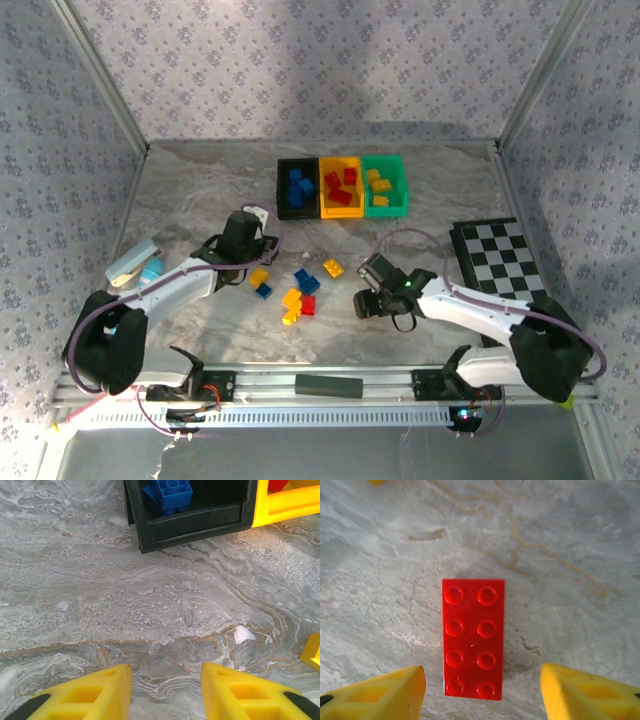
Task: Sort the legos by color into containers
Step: Pick up the lego from the bottom-center of the table.
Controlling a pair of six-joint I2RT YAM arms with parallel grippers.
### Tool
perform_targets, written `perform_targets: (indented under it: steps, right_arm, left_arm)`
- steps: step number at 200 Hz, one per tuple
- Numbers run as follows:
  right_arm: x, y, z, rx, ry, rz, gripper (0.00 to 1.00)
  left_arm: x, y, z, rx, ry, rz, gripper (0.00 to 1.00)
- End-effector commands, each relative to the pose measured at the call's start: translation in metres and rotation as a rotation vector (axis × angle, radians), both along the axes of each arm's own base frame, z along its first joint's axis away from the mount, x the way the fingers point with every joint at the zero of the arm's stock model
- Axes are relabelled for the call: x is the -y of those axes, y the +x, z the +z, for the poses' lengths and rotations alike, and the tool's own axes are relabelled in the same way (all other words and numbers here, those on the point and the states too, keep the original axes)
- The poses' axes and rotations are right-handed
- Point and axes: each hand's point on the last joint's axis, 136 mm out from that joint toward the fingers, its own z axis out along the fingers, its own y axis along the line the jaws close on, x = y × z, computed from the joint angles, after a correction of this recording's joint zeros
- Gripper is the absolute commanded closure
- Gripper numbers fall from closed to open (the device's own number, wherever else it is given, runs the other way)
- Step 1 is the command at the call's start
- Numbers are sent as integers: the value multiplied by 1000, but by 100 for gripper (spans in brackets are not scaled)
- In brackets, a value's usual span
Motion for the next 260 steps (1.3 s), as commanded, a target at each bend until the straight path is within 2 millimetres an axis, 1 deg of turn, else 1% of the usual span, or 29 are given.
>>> perform_targets:
  steps: [1,21,48,64,79,94,128,148,181,210,228,260]
  right_arm:
    - [-9,7,-2,19,-18,-8,36]
    - [-7,7,-13,16,-85,-2,37]
    - [-12,7,-13,44,-135,30,44]
    - [-14,8,-12,50,-149,40,50]
    - [-17,10,-10,53,-157,53,51]
    - [-18,12,-7,66,-168,61,56]
    - [-24,17,2,86,-156,71,64]
    - [-27,19,4,92,-146,72,68]
    - [-32,21,9,105,-122,71,70]
    - [-37,28,21,132,-94,68,70]
    - [-40,36,30,157,-74,65,70]
    - [-46,59,48,205,-18,55,69]
  left_arm:
    - [0,4,11,29,-29,13,60]
    - [-1,4,11,30,-25,14,60]
    - [-4,4,11,30,-25,22,60]
    - [-4,4,10,28,-26,23,60]
    - [-4,5,9,25,-24,25,60]
    - [-3,5,8,21,-22,23,60]
    - [-3,6,5,16,-19,25,60]
    - [-3,6,6,16,-18,25,60]
    - [-3,5,7,18,-21,25,60]
    - [-4,5,8,23,-22,30,60]
    - [-4,5,9,22,-25,27,60]
    - [-5,5,6,19,-20,31,60]
